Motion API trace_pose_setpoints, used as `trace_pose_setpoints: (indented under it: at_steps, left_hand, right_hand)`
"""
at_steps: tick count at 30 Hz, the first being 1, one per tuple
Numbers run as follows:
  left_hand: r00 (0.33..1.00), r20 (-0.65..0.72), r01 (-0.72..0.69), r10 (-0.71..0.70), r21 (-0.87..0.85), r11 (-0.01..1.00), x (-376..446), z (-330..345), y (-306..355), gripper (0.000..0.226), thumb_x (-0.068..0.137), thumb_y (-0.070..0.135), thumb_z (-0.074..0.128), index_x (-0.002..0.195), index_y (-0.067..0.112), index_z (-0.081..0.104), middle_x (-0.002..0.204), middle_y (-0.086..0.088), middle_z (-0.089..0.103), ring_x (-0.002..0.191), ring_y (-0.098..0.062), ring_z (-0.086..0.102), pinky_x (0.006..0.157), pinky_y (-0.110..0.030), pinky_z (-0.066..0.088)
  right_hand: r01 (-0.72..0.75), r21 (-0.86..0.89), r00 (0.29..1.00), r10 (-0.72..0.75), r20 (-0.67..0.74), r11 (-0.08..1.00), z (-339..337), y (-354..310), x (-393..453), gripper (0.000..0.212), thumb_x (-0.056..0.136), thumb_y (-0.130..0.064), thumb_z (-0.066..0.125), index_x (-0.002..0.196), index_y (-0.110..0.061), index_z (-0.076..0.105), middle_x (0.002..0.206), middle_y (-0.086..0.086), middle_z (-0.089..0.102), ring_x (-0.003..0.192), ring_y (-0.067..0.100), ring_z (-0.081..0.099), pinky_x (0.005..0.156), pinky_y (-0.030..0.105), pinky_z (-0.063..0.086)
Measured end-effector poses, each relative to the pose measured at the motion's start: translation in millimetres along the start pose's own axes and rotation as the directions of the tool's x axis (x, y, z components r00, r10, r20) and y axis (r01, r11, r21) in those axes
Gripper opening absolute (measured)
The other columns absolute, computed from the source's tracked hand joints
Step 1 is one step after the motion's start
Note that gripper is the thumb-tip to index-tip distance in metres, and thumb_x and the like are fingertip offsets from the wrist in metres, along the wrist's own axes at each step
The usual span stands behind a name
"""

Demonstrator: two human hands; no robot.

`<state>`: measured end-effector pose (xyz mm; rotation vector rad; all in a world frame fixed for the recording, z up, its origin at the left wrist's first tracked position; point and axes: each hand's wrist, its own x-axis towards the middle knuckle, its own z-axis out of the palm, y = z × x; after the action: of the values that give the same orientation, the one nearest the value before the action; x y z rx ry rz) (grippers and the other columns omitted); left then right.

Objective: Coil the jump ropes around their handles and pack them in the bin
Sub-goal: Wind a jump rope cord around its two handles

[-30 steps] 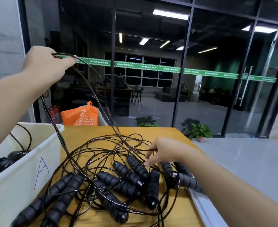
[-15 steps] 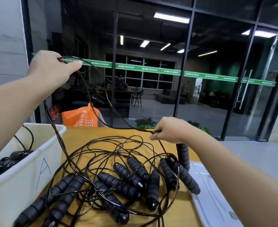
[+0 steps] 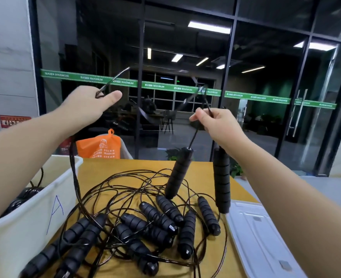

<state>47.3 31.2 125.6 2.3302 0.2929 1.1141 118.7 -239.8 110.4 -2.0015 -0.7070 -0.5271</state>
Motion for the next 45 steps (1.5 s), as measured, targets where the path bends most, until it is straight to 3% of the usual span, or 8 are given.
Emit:
trace_pose_setpoints:
  at_steps: [6, 15, 19, 23, 27, 33, 40, 45]
  left_hand:
    - [0.973, 0.232, 0.060, 0.014, -0.307, 0.950, -6.5, 7.8, 15.2, 0.037, 0.101, 0.039, 0.034, 0.069, 0.020, 0.031, 0.057, 0.003, 0.031, 0.046, -0.013, 0.025, 0.047, -0.027, 0.023]
    - [0.964, 0.266, 0.188, 0.014, -0.716, 0.672, -10.5, 22.7, 77.5, 0.025, 0.097, 0.004, 0.028, 0.078, 0.014, 0.041, 0.062, 0.000, 0.030, 0.050, -0.011, 0.026, 0.050, -0.024, 0.029]
    - [0.967, 0.250, 0.194, 0.049, -0.846, 0.497, -14.6, 18.9, 101.8, 0.024, 0.096, -0.002, 0.031, 0.083, 0.012, 0.046, 0.067, -0.002, 0.038, 0.056, -0.012, 0.038, 0.065, -0.027, 0.053]
    - [0.964, 0.104, -0.181, 0.243, -0.413, 0.892, -21.9, 23.0, 90.3, 0.020, 0.099, 0.029, 0.046, 0.102, 0.011, 0.053, 0.087, -0.006, 0.046, 0.077, -0.016, 0.046, 0.073, -0.018, 0.045]
    - [0.954, -0.160, -0.293, 0.253, -0.332, 0.897, -54.4, 54.2, 45.6, 0.031, 0.090, 0.040, 0.058, 0.101, 0.018, 0.040, 0.095, 0.000, 0.041, 0.088, -0.017, 0.046, 0.076, -0.026, 0.044]
    - [0.808, 0.584, -0.122, 0.080, 0.034, 0.992, -92.8, 90.1, -6.4, 0.028, 0.096, 0.039, 0.047, 0.092, 0.012, 0.055, 0.085, -0.009, 0.065, 0.080, -0.022, 0.064, 0.075, -0.036, 0.050]
    - [0.543, 0.818, 0.035, -0.187, 0.201, 0.979, -77.5, 78.4, -23.5, 0.047, 0.096, 0.053, 0.039, 0.095, 0.018, 0.070, 0.056, 0.005, 0.051, 0.046, -0.009, 0.042, 0.044, -0.020, 0.033]
    - [0.652, 0.748, 0.065, -0.121, 0.104, 0.992, -65.9, 68.1, -4.5, 0.054, 0.100, 0.047, 0.034, 0.077, 0.012, 0.068, 0.047, 0.005, 0.050, 0.039, -0.010, 0.040, 0.043, -0.020, 0.033]
  right_hand:
    - [-0.274, 0.378, 0.958, 0.287, 0.021, 0.884, 5.1, -4.2, 12.8, 0.036, 0.103, -0.027, 0.041, 0.071, -0.012, 0.045, 0.064, 0.004, 0.050, 0.052, 0.017, 0.050, 0.055, 0.026, 0.046]
    - [-0.110, 0.203, 0.874, -0.003, 0.486, 0.973, 56.9, -19.8, -22.1, 0.022, 0.086, -0.043, 0.066, 0.102, -0.028, 0.063, 0.056, -0.007, 0.040, 0.048, 0.008, 0.032, 0.047, 0.022, 0.029]
    - [-0.125, 0.289, 0.868, -0.036, 0.495, 0.949, 75.9, -33.3, -23.1, 0.035, 0.093, -0.038, 0.060, 0.092, -0.003, 0.064, 0.056, 0.000, 0.031, 0.048, 0.014, 0.024, 0.046, 0.028, 0.021]
    - [-0.167, 0.355, 0.908, 0.003, 0.419, 0.920, 72.7, -43.7, -16.1, 0.026, 0.100, -0.029, 0.049, 0.087, -0.012, 0.063, 0.057, -0.001, 0.041, 0.045, 0.012, 0.027, 0.042, 0.025, 0.021]
    - [-0.197, 0.339, 0.931, 0.067, 0.358, 0.920, 56.9, -48.4, -4.5, 0.025, 0.101, -0.024, 0.046, 0.082, -0.010, 0.055, 0.058, -0.002, 0.049, 0.040, 0.007, 0.029, 0.035, 0.020, 0.022]
    - [-0.291, 0.435, 0.937, 0.161, 0.311, 0.852, 42.0, -34.2, -0.2, 0.027, 0.103, -0.027, 0.043, 0.086, -0.012, 0.057, 0.053, -0.008, 0.055, 0.038, 0.005, 0.026, 0.034, 0.015, 0.019]
    - [-0.337, 0.433, 0.926, 0.213, 0.311, 0.836, 36.5, -10.1, -5.3, 0.020, 0.104, -0.021, 0.042, 0.095, -0.013, 0.058, 0.053, -0.006, 0.059, 0.039, 0.006, 0.028, 0.033, 0.017, 0.021]
    - [-0.349, 0.276, 0.918, 0.267, 0.295, 0.895, 35.9, 3.3, -6.5, 0.018, 0.101, -0.021, 0.043, 0.086, -0.013, 0.048, 0.066, 0.004, 0.071, 0.036, 0.010, 0.023, 0.034, 0.017, 0.023]
